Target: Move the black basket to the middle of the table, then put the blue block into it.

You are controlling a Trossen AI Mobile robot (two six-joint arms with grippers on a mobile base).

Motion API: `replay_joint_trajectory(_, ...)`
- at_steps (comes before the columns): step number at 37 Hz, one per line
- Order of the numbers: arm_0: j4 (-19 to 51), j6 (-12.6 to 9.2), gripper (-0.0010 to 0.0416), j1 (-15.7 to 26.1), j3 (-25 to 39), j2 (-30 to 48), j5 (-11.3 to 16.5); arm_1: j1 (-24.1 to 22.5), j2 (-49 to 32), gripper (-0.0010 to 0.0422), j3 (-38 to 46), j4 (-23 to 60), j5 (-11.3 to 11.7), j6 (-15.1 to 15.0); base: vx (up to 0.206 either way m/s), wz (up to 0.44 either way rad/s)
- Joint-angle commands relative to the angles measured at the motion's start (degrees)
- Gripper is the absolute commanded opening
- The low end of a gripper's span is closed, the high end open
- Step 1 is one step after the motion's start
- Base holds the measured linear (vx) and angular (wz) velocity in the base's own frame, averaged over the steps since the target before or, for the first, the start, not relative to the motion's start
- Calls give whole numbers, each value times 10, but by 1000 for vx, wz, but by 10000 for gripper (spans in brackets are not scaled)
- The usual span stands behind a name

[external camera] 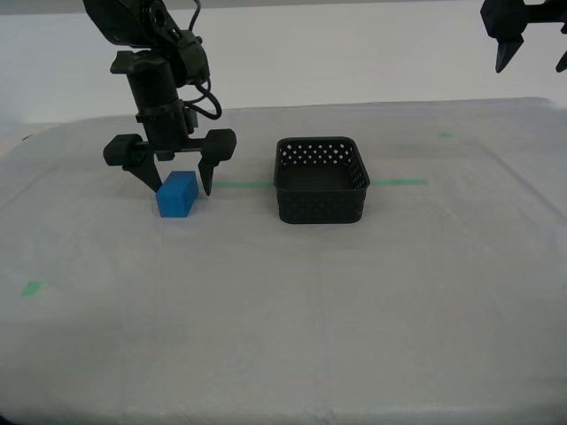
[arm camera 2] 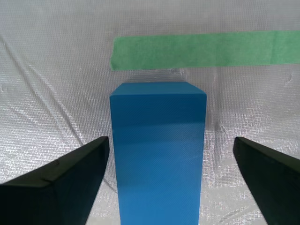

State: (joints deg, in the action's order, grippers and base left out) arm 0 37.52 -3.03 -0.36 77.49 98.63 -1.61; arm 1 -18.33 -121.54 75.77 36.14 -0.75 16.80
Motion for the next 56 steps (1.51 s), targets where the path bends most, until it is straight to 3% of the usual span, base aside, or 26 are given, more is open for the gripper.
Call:
replay_joint_trajectory(1, 0, 0, 399, 0, 0, 0, 0, 0, 0, 316, 0, 2, 1, -1, 0, 0)
replay_joint_trajectory(9, 0, 0, 399, 0, 0, 0, 0, 0, 0, 206, 0, 4, 1, -1, 0, 0)
replay_joint_trajectory(22, 0, 0, 399, 0, 0, 0, 0, 0, 0, -7, 0, 12, 1, 3, 0, 0)
replay_joint_trajectory(26, 0, 0, 399, 0, 0, 0, 0, 0, 0, 11, 0, 12, 1, 4, 0, 0)
replay_joint_trajectory(42, 0, 0, 398, 0, 0, 0, 0, 0, 0, -2, 0, 13, 1, 9, 0, 0)
replay_joint_trajectory(45, 0, 0, 398, 0, 0, 0, 0, -1, 0, 0, 0, 15, 0, 24, 0, 0)
replay_joint_trajectory(49, 0, 0, 398, 0, 0, 0, 0, -2, 5, 0, 1, 19, -18, 42, 0, 0)
replay_joint_trajectory(56, -2, 0, 399, 0, 0, 0, 0, -8, 28, 0, 6, 45, -14, 67, 0, 0)
